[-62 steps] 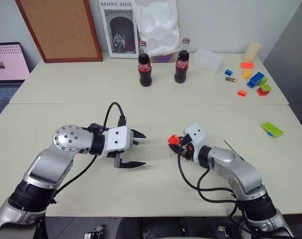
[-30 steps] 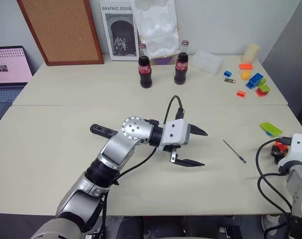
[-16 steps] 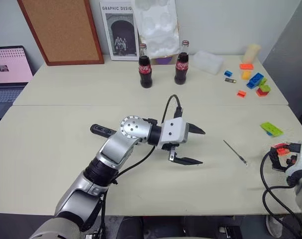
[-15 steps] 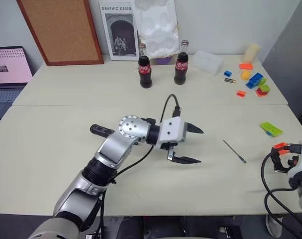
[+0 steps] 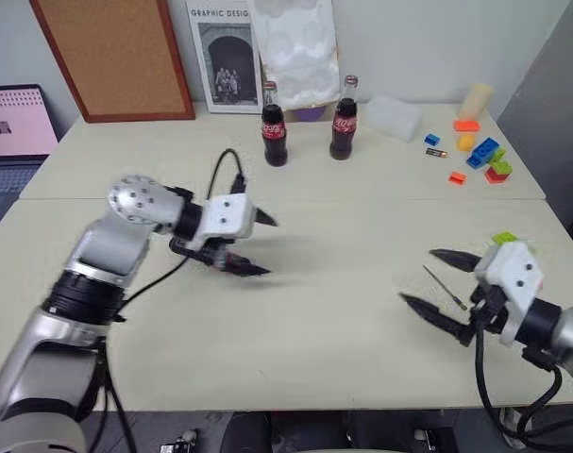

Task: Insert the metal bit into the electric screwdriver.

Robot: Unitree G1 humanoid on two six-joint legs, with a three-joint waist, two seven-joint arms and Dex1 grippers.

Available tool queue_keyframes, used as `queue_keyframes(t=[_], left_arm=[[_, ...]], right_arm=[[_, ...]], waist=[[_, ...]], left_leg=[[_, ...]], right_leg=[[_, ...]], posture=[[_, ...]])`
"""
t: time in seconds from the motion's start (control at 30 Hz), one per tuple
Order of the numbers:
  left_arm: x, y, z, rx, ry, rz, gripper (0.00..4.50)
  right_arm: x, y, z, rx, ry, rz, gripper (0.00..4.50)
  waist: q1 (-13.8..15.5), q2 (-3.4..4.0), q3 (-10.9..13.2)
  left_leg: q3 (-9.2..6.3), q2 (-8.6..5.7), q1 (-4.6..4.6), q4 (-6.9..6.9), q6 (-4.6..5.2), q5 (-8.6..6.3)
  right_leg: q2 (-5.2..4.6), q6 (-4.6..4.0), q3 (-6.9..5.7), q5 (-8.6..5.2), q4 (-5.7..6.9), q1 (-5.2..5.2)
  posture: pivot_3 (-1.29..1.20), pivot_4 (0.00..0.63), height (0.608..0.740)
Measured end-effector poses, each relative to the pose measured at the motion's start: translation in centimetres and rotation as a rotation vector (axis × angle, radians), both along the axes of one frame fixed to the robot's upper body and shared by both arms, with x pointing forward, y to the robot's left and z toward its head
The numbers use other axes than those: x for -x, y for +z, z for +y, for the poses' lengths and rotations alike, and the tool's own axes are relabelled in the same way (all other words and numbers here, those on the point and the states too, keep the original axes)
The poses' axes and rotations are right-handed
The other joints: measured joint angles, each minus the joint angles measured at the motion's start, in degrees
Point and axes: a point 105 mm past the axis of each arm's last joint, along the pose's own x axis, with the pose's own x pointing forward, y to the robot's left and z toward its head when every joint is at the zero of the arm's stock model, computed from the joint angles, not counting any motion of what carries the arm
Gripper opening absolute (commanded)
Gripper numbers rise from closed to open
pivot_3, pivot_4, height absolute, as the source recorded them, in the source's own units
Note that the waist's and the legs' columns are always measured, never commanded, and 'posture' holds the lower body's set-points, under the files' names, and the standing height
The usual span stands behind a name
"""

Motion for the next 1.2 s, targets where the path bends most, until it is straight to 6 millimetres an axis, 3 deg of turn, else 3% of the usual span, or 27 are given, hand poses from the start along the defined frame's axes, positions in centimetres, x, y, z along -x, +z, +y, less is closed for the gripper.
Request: queue_keyframes(t=[0.2, 0.5, 0.83, 1.03, 1.2], left_arm=[[-0.6, -1.5, 0.7, -0.126, -0.045, 0.015, 4.5], [-1.6, -3.4, -1.0, -0.26, -0.119, 0.065, 4.5], [-2.5, -5.2, -0.6, -0.332, -0.104, 0.091, 4.5], [-2.9, -5.3, -1.5, -0.311, -0.103, 0.084, 4.5], [-2.9, -5.5, -1.8, -0.311, -0.11, 0.082, 3.54]], right_arm=[[0.3, -1.0, 1.9, -0.011, 0.089, 0.052, 4.47], [1.1, -2.6, 3.2, -0.045, 0.088, 0.108, 4.47], [1.3, -3.1, 3.4, -0.049, 0.063, 0.12, 4.47], [1.4, -3.3, 3.4, -0.052, 0.051, 0.127, 4.47], [1.4, -3.4, 3.4, -0.049, 0.05, 0.13, 4.5]], waist=[[1.5, -0.05, 0.0], [1.2, -0.06, 0.0], [1.3, -0.07, 0.0], [1.4, -0.07, 0.0], [1.5, -0.07, 0.0]], left_leg=[[0.01, -0.01, -0.19, 0.05, -0.01, 0.0], [-0.05, 0.0, -0.33, 0.08, 0.0, 0.0], [-0.06, 0.0, -0.34, 0.11, 0.0, 0.0], [-0.06, -0.01, -0.27, 0.15, 0.0, 0.0], [-0.06, -0.01, -0.24, 0.16, -0.01, 0.01]], right_leg=[[-0.03, -0.03, -0.04, -0.01, -0.06, -0.06], [-0.01, -0.04, -0.09, 0.04, 0.03, -0.19], [-0.01, -0.07, -0.09, 0.07, 0.05, -0.19], [-0.01, -0.03, -0.08, 0.05, 0.12, -0.13], [-0.01, 0.01, -0.09, 0.03, 0.16, -0.11]], posture=[[0.0, 0.15, 0.74], [0.0, 0.15, 0.74], [0.0, 0.15, 0.74], [0.0, 0.15, 0.74], [0.0, 0.15, 0.74]])
